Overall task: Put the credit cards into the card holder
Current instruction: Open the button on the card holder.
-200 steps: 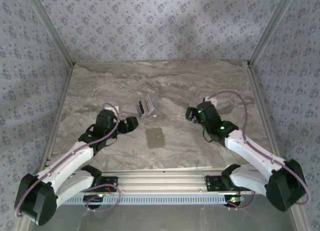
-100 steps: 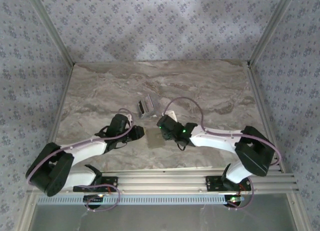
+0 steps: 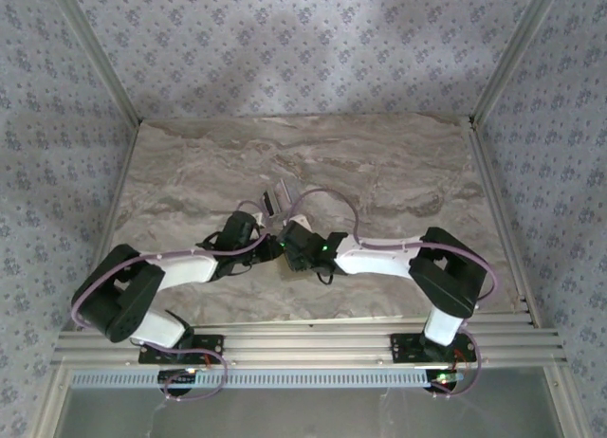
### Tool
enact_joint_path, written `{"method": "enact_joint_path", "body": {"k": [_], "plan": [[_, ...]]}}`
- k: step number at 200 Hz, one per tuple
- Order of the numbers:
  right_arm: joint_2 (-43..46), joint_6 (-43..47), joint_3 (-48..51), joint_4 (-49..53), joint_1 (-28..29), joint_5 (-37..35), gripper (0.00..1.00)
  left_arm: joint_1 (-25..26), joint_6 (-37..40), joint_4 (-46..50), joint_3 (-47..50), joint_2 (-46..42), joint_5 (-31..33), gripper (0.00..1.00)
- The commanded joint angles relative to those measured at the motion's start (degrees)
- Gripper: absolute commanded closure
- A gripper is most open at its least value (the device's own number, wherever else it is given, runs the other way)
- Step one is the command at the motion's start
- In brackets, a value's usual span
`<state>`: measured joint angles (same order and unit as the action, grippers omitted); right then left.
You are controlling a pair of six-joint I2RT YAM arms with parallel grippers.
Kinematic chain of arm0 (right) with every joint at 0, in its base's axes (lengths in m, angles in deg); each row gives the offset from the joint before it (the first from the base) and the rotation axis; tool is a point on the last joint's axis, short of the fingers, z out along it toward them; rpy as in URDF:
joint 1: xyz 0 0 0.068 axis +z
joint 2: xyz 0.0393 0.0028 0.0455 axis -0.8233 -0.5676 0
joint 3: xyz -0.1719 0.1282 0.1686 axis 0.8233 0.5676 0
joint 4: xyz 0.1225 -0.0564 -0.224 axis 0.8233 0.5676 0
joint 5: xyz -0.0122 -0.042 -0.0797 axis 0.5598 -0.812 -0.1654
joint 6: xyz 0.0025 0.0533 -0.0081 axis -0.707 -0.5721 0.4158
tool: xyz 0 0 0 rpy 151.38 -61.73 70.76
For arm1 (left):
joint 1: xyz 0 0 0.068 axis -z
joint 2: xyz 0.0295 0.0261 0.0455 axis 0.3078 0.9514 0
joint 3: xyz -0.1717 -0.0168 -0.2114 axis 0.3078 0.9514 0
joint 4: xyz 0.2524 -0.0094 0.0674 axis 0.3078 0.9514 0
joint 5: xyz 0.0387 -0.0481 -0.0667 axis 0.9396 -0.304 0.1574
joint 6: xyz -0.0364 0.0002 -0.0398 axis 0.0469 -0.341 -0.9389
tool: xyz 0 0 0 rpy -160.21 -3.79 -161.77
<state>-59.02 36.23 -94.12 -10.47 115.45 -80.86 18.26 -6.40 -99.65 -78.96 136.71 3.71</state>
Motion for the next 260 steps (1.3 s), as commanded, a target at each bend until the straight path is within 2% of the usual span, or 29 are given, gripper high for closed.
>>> {"method": "enact_joint_path", "body": {"k": [1,80,135,150,185,254,260], "plan": [[-1.3,0.3,-1.8,2.4,0.0,-1.8,0.55,0.6,0.4,-1.9,-1.6,2.8,0.9,0.79],[-6.8,0.7,-2.8,1.4,-1.0,1.5,0.51,1.1,0.1,-7.3,-0.5,14.0,2.8,0.86],[-8.3,-1.9,-0.5,1.7,-0.6,-3.2,0.54,1.5,-1.6,-11.6,3.7,15.1,4.8,0.88],[-8.2,-2.8,0.7,1.4,-0.4,-4.0,0.61,1.7,-2.1,-12.2,4.7,14.7,5.6,0.88],[-7.6,-4.3,3.7,0.6,-0.5,-5.6,0.69,3.1,-2.8,-12.2,6.4,13.2,8.2,0.89],[-1.7,-4.0,5.9,1.1,-0.6,-7.3,1.00,6.7,-5.2,-10.9,8.4,11.3,14.6,0.91],[-0.7,-3.7,6.2,0.8,-0.8,-7.0,1.00,7.0,-5.4,-10.7,8.4,11.4,15.2,0.91]]}}
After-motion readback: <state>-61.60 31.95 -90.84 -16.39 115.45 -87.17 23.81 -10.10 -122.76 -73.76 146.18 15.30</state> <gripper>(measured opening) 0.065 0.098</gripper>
